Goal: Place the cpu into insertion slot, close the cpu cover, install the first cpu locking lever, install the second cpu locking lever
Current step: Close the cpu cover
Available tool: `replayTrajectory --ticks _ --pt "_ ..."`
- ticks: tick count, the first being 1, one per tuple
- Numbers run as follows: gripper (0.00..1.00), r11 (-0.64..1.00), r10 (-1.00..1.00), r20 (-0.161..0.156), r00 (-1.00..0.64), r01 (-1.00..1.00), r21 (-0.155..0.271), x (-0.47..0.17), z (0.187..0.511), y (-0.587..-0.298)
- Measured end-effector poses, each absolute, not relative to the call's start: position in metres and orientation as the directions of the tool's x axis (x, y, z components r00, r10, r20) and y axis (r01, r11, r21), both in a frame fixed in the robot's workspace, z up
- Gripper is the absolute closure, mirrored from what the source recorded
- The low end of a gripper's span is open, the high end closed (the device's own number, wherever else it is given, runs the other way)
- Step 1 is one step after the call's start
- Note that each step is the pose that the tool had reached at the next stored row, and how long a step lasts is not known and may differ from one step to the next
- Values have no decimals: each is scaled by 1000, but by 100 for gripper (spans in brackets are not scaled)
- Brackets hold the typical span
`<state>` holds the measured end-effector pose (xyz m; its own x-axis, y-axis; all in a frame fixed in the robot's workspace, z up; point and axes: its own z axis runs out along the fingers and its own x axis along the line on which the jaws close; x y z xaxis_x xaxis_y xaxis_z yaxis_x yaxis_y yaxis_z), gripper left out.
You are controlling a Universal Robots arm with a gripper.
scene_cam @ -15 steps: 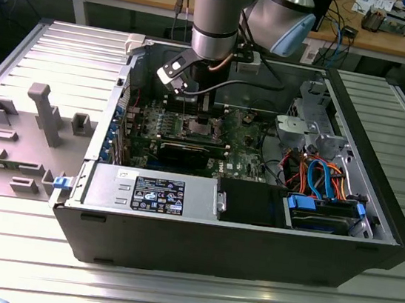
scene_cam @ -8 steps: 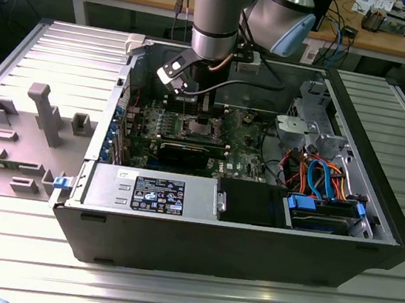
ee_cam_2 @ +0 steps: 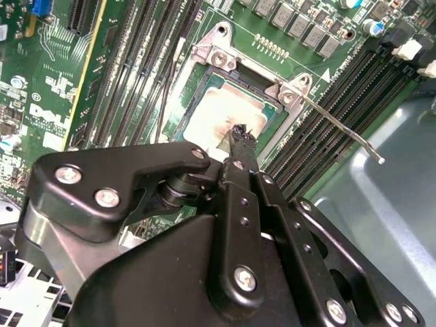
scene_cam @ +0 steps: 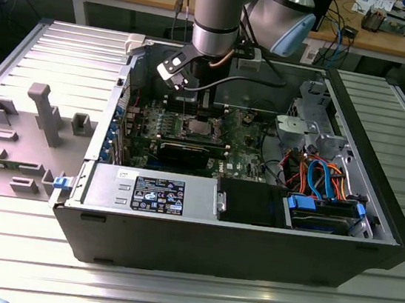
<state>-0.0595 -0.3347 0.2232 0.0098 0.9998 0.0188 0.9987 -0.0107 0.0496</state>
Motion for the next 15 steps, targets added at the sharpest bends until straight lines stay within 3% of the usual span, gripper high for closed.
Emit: replayTrajectory --ticks 15 --pt "89 -11 1000 19 10 999 49 -59 229 -335"
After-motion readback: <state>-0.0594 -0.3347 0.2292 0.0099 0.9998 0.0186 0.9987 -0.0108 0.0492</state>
